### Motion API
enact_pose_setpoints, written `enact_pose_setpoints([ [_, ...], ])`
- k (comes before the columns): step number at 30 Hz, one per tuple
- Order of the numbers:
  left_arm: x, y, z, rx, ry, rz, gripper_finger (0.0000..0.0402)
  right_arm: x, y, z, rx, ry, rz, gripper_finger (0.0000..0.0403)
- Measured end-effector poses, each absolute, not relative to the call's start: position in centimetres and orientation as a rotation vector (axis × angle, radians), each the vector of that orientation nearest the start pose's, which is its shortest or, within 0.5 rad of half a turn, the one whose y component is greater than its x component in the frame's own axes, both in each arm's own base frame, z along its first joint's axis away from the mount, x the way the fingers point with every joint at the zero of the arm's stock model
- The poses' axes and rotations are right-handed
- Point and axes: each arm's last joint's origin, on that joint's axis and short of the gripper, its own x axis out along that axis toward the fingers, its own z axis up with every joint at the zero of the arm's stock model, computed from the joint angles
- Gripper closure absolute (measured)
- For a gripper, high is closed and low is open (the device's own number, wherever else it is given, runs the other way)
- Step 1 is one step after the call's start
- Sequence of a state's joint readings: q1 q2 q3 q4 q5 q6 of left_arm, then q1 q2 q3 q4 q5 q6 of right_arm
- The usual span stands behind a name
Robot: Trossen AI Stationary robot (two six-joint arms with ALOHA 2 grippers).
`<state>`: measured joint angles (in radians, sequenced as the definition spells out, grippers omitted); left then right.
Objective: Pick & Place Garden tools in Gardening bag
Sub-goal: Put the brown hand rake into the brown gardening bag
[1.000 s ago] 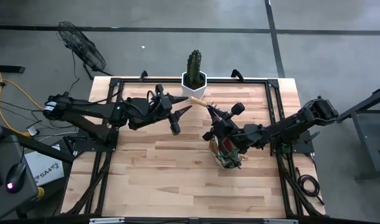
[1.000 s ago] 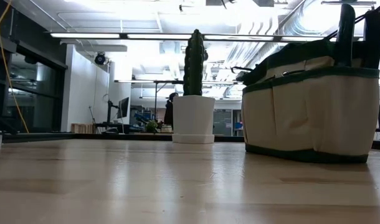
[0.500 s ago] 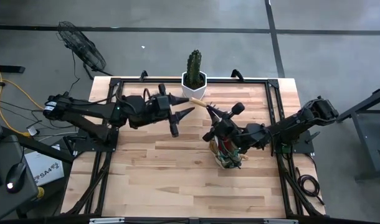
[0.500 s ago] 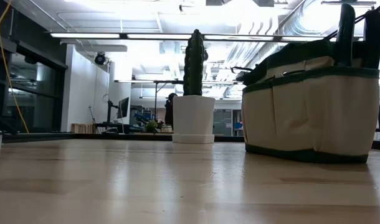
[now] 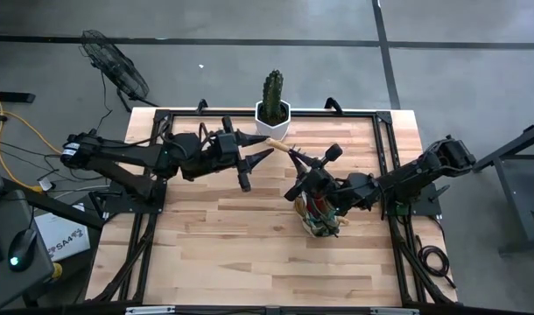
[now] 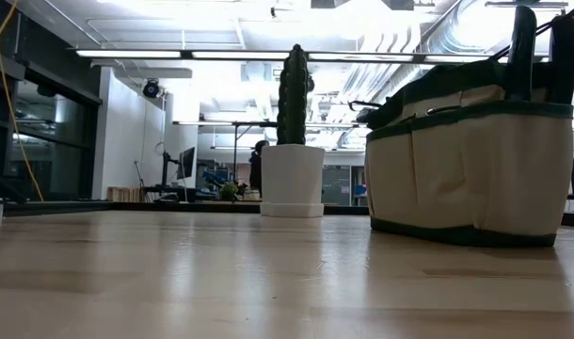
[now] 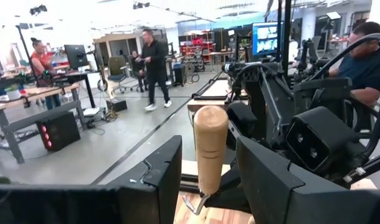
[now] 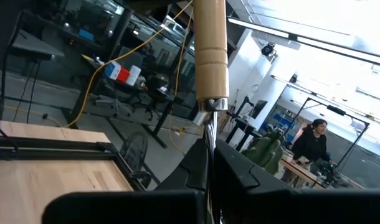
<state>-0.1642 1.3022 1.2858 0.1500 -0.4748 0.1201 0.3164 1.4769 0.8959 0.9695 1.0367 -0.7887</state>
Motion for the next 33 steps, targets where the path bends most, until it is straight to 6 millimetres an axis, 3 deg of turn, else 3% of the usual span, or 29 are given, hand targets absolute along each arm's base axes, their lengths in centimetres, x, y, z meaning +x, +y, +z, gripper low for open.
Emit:
enact_pose_setpoints([
  [23, 28.8, -3.5, 43.3, 0.099, -0.182, 0.284, 0.0254, 30.3, 7.0, 31.6, -0.463, -0.076, -0.743, 0.0399],
  [33, 28.8, -3.5, 43.3, 0.098, -0.184, 0.289, 0.0254, 30.6, 6.2, 31.7, -0.364, -0.159, -0.677, 0.0399],
])
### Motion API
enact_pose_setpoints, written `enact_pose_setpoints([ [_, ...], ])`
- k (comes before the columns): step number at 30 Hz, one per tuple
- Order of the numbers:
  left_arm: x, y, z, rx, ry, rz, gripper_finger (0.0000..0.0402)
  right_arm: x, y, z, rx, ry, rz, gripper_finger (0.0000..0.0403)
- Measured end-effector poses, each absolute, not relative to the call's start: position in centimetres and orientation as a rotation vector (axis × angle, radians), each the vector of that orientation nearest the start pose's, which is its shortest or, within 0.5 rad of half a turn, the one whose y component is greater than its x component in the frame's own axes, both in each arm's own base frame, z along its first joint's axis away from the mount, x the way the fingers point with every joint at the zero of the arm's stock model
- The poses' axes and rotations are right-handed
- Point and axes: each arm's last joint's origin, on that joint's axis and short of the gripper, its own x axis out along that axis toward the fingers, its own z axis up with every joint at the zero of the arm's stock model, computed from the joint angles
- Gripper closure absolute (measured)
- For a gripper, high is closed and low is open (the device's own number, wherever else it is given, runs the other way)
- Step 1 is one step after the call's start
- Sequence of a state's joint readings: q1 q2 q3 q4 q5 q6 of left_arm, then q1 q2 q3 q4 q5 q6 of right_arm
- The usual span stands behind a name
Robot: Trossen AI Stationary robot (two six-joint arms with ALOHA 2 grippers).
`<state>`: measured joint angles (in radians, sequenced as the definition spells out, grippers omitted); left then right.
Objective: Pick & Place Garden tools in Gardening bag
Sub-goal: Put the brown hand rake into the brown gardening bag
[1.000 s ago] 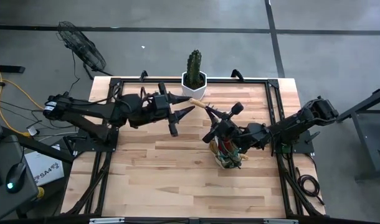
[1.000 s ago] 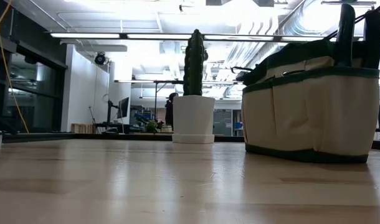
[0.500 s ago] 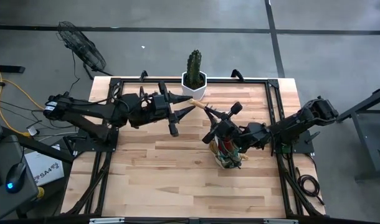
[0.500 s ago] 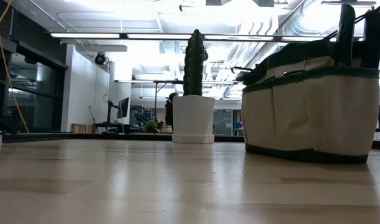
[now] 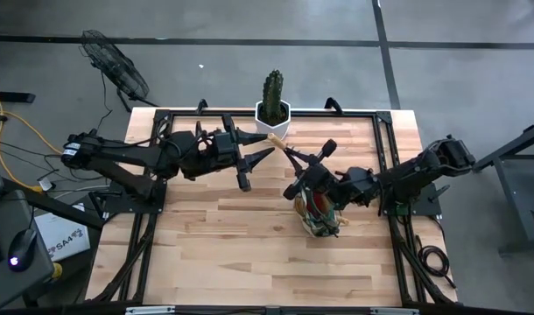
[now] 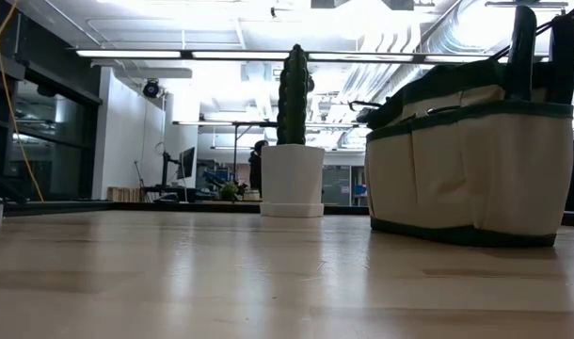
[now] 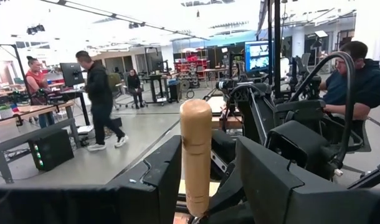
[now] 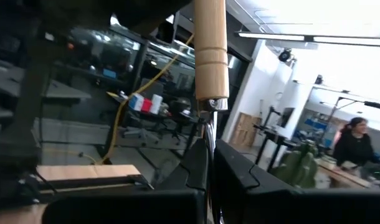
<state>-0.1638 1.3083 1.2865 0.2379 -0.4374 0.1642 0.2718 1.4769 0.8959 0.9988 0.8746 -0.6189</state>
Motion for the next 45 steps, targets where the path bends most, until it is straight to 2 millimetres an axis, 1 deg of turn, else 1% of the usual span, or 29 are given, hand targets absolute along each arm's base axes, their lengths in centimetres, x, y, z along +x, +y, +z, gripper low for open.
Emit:
enact_pose_setpoints([
  [12, 28.7, -3.4, 43.6, 0.120, -0.213, 0.318, 0.0254, 30.7, 6.3, 31.7, -0.347, -0.177, -0.651, 0.0399],
  [21, 29.9, -3.6, 42.8, 0.131, -0.200, 0.321, 0.0254, 30.7, 6.2, 31.7, -0.353, -0.174, -0.645, 0.0399],
  [23, 30.2, -3.7, 42.8, 0.126, -0.219, 0.319, 0.0254, 30.7, 6.2, 31.7, -0.352, -0.170, -0.652, 0.0399],
  [39, 30.2, -3.7, 42.9, 0.141, -0.234, 0.327, 0.0254, 30.8, 6.2, 31.5, -0.358, -0.146, -0.671, 0.0399],
  [42, 30.2, -3.7, 42.9, 0.141, -0.233, 0.327, 0.0266, 30.8, 6.2, 31.5, -0.360, -0.145, -0.671, 0.0399],
  [45, 30.2, -3.7, 42.9, 0.142, -0.231, 0.326, 0.0294, 30.8, 6.2, 31.5, -0.360, -0.143, -0.674, 0.0399],
])
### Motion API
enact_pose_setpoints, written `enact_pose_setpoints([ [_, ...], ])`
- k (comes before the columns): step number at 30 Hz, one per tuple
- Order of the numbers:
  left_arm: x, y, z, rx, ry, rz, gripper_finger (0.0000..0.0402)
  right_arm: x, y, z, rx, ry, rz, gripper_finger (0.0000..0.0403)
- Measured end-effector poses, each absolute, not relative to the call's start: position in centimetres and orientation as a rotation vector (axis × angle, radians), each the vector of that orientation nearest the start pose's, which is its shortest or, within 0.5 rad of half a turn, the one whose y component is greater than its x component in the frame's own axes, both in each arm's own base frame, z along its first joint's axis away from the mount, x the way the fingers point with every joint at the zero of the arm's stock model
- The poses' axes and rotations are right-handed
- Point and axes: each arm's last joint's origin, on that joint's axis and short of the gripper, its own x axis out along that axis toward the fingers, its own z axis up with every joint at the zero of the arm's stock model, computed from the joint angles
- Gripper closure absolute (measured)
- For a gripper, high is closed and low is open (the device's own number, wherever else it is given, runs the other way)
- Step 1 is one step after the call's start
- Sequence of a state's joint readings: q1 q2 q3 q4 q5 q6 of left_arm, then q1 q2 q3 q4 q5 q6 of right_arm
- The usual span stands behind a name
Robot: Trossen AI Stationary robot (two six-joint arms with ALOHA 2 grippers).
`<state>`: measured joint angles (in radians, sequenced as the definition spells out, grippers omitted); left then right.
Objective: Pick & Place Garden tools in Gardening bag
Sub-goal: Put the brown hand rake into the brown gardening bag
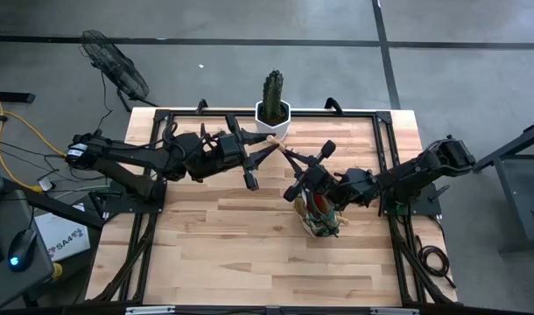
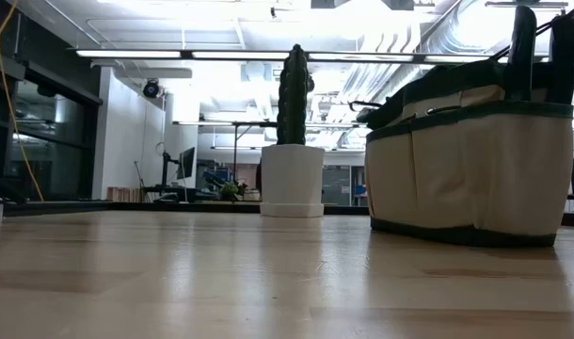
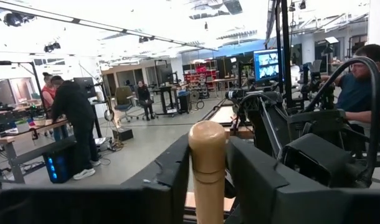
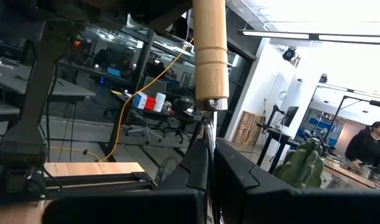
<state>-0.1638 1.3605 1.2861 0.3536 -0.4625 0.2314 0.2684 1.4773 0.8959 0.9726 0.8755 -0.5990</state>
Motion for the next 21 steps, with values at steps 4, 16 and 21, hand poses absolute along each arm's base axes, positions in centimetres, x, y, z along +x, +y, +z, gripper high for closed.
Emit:
enact_pose_setpoints([
  [4, 30.17, -3.69, 42.84, 0.138, -0.223, 0.320, 0.0339, 30.75, 6.13, 31.43, -0.372, -0.131, -0.683, 0.0399],
  [16, 30.24, -3.71, 42.59, 0.156, -0.194, 0.316, 0.0341, 30.81, 6.09, 31.14, -0.398, -0.087, -0.706, 0.0395],
  [21, 30.29, -3.71, 42.47, 0.162, -0.184, 0.317, 0.0341, 30.77, 6.13, 30.96, -0.411, -0.053, -0.737, 0.0365],
])
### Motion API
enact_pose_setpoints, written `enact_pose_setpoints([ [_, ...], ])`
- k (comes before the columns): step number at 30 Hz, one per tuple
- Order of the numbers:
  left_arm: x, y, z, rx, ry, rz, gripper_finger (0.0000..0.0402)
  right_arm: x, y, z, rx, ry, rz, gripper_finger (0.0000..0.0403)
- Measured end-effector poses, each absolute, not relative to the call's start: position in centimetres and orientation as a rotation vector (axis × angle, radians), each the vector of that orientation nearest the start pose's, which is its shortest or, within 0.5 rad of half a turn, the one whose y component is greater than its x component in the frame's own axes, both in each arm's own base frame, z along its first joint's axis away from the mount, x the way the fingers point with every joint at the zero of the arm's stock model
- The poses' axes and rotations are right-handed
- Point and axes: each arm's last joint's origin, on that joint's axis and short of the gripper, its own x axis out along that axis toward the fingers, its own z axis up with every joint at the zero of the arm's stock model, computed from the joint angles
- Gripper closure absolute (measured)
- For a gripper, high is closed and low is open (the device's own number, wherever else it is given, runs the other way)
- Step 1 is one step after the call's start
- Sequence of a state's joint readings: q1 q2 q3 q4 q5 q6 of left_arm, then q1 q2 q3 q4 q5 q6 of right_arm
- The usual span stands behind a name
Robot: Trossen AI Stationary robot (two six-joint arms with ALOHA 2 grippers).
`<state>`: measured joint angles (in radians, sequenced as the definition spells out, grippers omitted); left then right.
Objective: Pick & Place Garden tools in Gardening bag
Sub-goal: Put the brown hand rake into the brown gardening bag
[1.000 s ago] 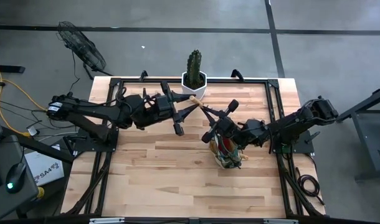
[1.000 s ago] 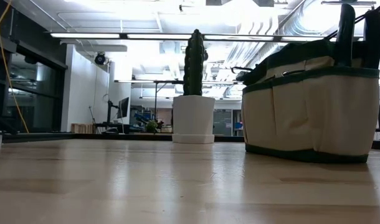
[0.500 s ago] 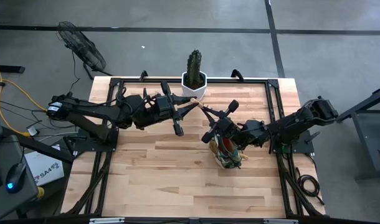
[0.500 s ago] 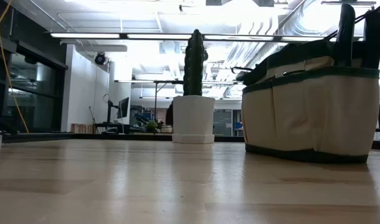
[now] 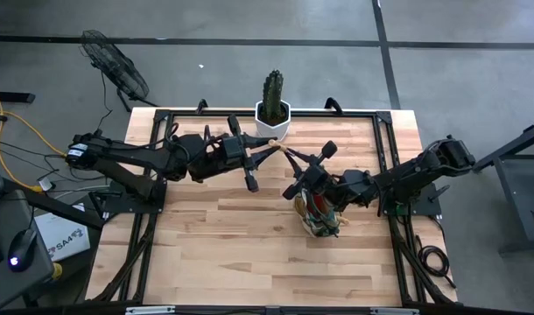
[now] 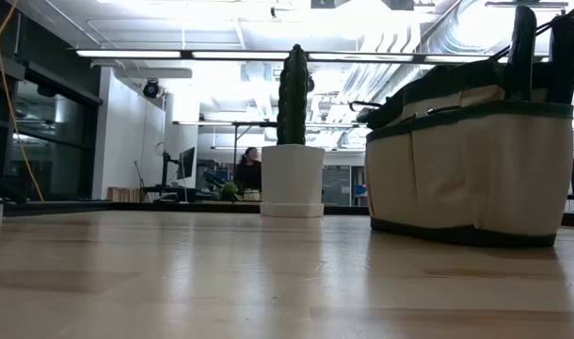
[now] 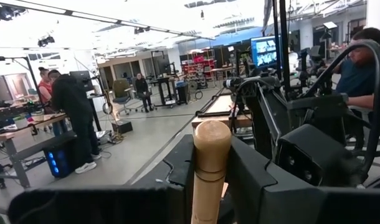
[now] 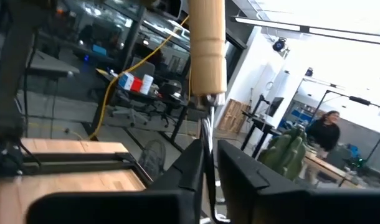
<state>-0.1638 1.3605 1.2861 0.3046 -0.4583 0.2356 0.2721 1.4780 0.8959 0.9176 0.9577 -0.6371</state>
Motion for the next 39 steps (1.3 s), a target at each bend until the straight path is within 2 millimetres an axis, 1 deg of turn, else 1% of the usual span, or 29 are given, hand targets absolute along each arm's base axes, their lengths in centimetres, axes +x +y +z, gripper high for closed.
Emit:
enact_pose_setpoints([
  [4, 30.3, -3.7, 42.5, 0.161, -0.187, 0.316, 0.0341, 30.7, 6.6, 30.9, -0.446, -0.036, -0.732, 0.0322],
  [9, 30.3, -3.7, 42.4, 0.160, -0.182, 0.315, 0.0341, 30.4, 7.2, 30.9, -0.439, -0.020, -0.753, 0.0267],
  [12, 30.3, -3.7, 42.2, 0.167, -0.157, 0.316, 0.0341, 30.1, 7.9, 30.9, -0.430, -0.002, -0.774, 0.0243],
  [15, 30.4, -3.7, 42.0, 0.170, -0.139, 0.315, 0.0341, 29.6, 9.1, 30.9, -0.453, 0.027, -0.783, 0.0229],
  [20, 30.5, -3.8, 41.4, 0.145, -0.081, 0.291, 0.0341, 28.3, 10.7, 31.3, -0.496, 0.092, -0.823, 0.0222],
  [24, 30.6, -4.0, 40.8, 0.118, -0.034, 0.219, 0.0341, 27.1, 11.4, 32.0, -0.500, 0.141, -0.874, 0.0221],
  [29, 30.6, -4.2, 40.0, 0.080, 0.038, 0.129, 0.0341, 25.8, 11.5, 32.9, -0.505, 0.223, -0.953, 0.0221],
  [34, 30.7, -4.4, 39.1, 0.051, 0.121, 0.058, 0.0341, 24.7, 11.6, 33.8, -0.491, 0.212, -0.936, 0.0221],
  [39, 31.8, -4.8, 37.9, 0.045, 0.164, 0.008, 0.0341, 24.2, 11.5, 34.2, -0.480, 0.212, -0.938, 0.0221],
])
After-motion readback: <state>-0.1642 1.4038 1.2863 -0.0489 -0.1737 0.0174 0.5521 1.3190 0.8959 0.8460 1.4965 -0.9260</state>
